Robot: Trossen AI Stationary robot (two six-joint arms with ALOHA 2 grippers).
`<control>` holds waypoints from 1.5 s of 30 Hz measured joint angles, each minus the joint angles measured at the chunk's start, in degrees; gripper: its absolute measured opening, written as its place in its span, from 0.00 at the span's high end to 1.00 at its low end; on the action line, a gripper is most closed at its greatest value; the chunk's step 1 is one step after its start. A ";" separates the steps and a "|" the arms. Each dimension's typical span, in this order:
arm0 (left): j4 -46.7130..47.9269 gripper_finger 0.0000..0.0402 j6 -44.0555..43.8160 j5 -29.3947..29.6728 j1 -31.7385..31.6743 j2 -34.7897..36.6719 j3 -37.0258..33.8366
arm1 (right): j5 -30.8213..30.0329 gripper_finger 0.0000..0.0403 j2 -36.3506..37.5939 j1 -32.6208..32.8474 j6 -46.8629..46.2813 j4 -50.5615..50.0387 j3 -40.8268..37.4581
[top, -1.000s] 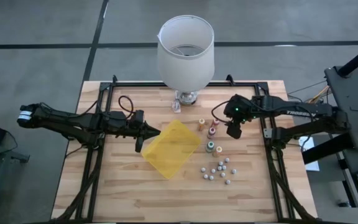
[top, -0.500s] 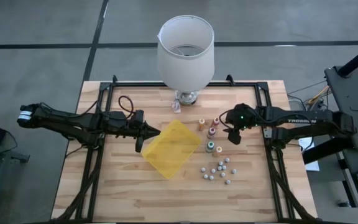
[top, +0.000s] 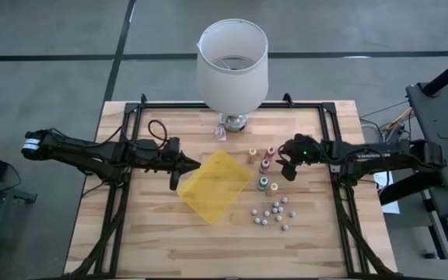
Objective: Pick & Place food coloring
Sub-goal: Put the large orange food coloring bottle into the yellow bin
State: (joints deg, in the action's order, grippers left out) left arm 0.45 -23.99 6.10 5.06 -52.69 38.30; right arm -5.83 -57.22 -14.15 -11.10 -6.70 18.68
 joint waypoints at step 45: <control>-0.02 1.00 -0.61 1.47 -0.02 0.00 0.11 | -1.02 0.50 -26.14 -0.51 5.12 35.76 -3.01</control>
State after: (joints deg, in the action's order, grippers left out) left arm 0.43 -24.60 7.57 5.04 -52.69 38.41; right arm -6.85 -83.36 -14.66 -5.98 29.05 15.68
